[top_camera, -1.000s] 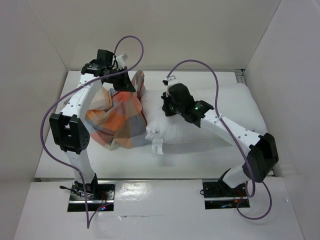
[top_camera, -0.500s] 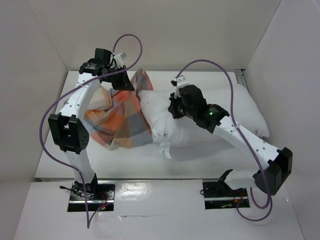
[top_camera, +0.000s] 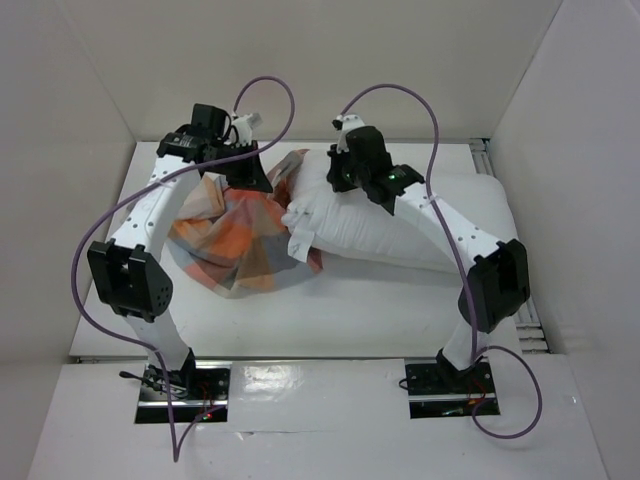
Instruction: Put the pillow into the pillowcase
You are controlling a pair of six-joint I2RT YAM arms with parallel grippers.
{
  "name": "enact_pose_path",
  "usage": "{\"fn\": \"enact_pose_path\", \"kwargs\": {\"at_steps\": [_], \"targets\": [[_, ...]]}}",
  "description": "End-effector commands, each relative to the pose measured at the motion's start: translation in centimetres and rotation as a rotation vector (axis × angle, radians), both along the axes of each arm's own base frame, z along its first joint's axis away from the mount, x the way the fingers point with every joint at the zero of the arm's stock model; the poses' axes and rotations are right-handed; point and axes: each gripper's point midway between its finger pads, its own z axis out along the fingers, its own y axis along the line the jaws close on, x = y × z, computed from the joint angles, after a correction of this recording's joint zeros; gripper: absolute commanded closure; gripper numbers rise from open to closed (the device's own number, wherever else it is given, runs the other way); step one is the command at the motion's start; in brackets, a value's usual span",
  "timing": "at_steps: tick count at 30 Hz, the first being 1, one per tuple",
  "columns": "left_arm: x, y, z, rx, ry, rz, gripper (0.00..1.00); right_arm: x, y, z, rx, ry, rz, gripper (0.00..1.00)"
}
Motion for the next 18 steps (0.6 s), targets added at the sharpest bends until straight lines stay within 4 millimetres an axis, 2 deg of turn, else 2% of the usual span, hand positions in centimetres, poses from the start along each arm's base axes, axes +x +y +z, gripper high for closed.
{"fn": "enact_pose_path", "kwargs": {"at_steps": [1,2,3,5,6,7,8,9,10,12,14,15,16,18], "targets": [[-1.7,-0.5,1.9,-0.013,-0.059,-0.054,1.00,2.9,0.8,4.7,0.110,-0.120,0.018,1.00],[-1.8,-0.5,1.5,-0.007,-0.053,-0.060,1.00,3.0,1.3,4.3,0.122,-0.104,0.033,1.00],[-1.9,-0.3,1.7,0.000,-0.063,-0.053,1.00,3.7,1.2,2.8,0.120,-0.070,0.023,1.00],[-2.7,-0.6,1.1,0.004,-0.039,-0.064,1.00,4.3,0.9,1.6,0.148,-0.018,0.005,1.00],[-2.9,-0.5,1.6,0.002,-0.053,-0.064,1.00,4.9,0.7,-0.1,0.149,0.019,-0.016,1.00],[-3.1,-0.7,1.4,-0.006,-0.042,-0.072,1.00,5.3,1.0,-0.5,0.161,0.034,-0.026,1.00],[-3.8,-1.2,2.1,-0.025,-0.058,-0.105,1.00,5.8,0.5,-1.4,0.173,0.070,-0.065,1.00],[-3.9,-1.2,2.5,-0.027,-0.068,-0.105,1.00,6.5,0.6,-1.4,0.179,0.081,-0.093,1.00],[-4.3,-1.8,2.6,-0.038,-0.066,-0.126,1.00,6.9,0.6,-4.0,0.152,0.143,-0.118,1.00],[-4.7,-2.3,3.4,-0.045,-0.098,-0.160,1.00,7.7,1.2,-4.7,0.173,0.164,-0.168,1.00],[-5.1,-2.3,3.6,-0.048,-0.107,-0.173,1.00,8.5,1.1,-6.8,0.168,0.209,-0.225,1.00],[-5.6,-2.5,4.3,-0.062,-0.130,-0.201,1.00,8.6,1.5,-7.2,0.171,0.212,-0.252,1.00],[-6.3,-2.9,4.4,-0.075,-0.128,-0.221,1.00,9.0,1.2,-8.6,0.156,0.224,-0.290,1.00],[-6.8,-3.2,4.5,-0.099,-0.142,-0.252,1.00,8.8,2.1,-9.4,0.115,0.204,-0.315,1.00]]}}
